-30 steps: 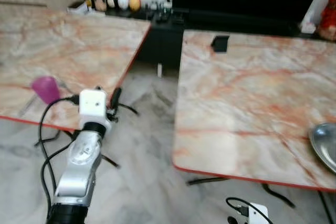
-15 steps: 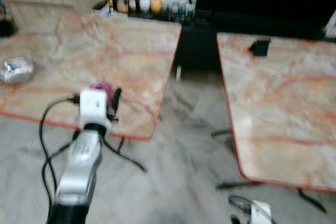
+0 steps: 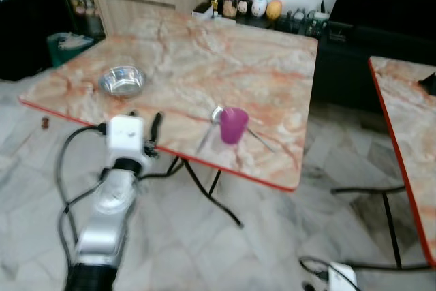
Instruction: Setting the table
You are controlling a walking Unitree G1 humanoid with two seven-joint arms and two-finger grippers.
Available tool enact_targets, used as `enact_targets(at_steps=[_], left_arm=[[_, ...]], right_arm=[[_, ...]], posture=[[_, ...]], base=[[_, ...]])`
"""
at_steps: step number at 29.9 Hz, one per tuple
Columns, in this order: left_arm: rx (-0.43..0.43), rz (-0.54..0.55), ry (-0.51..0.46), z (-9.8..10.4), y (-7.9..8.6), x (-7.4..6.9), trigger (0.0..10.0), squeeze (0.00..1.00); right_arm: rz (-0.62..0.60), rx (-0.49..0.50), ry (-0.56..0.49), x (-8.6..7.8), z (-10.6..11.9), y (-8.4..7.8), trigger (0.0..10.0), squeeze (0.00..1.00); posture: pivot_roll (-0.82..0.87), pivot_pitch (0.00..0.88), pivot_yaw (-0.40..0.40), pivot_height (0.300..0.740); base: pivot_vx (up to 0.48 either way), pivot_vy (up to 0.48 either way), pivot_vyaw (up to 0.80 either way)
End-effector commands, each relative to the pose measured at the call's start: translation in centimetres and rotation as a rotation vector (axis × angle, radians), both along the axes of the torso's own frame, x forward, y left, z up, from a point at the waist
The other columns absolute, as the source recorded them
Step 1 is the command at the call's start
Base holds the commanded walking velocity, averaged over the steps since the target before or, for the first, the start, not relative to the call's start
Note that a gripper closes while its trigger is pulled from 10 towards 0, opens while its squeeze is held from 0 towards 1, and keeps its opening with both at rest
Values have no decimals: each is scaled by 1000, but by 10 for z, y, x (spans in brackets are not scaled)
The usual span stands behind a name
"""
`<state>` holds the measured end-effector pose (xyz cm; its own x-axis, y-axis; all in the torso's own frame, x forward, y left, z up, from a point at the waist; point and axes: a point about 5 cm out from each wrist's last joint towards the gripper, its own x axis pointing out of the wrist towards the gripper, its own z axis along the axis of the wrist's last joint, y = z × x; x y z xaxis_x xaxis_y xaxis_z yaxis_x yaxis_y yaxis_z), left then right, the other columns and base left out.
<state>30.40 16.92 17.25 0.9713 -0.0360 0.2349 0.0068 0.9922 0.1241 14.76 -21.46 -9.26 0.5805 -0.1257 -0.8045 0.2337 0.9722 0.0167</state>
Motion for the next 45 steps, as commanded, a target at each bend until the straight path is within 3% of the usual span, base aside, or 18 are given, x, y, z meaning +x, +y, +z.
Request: enact_targets(at_steps=[1, 18, 33, 45], left_arm=[[7, -30, 2, 0, -9, 0, 10000, 0], [-1, -40, 5, -1, -11, -1, 10000, 0], [0, -48, 8, -2, -11, 0, 10000, 0], [5, -73, 15, -4, -16, -1, 10000, 0]], right_arm=[[-15, -19, 1, -2, 1, -9, 10000, 0], [-32, -8, 2, -3, 1, -9, 10000, 0], [-31, -7, 6, -5, 0, -8, 10000, 0], [-22, -12, 6, -4, 1, -10, 10000, 0]], posture=[[109, 0, -47, 740], [110, 0, -53, 740], [104, 0, -42, 740], [121, 0, -51, 740]], base=[[0, 480, 0], [0, 480, 0], [0, 473, -596], [0, 85, 0]])
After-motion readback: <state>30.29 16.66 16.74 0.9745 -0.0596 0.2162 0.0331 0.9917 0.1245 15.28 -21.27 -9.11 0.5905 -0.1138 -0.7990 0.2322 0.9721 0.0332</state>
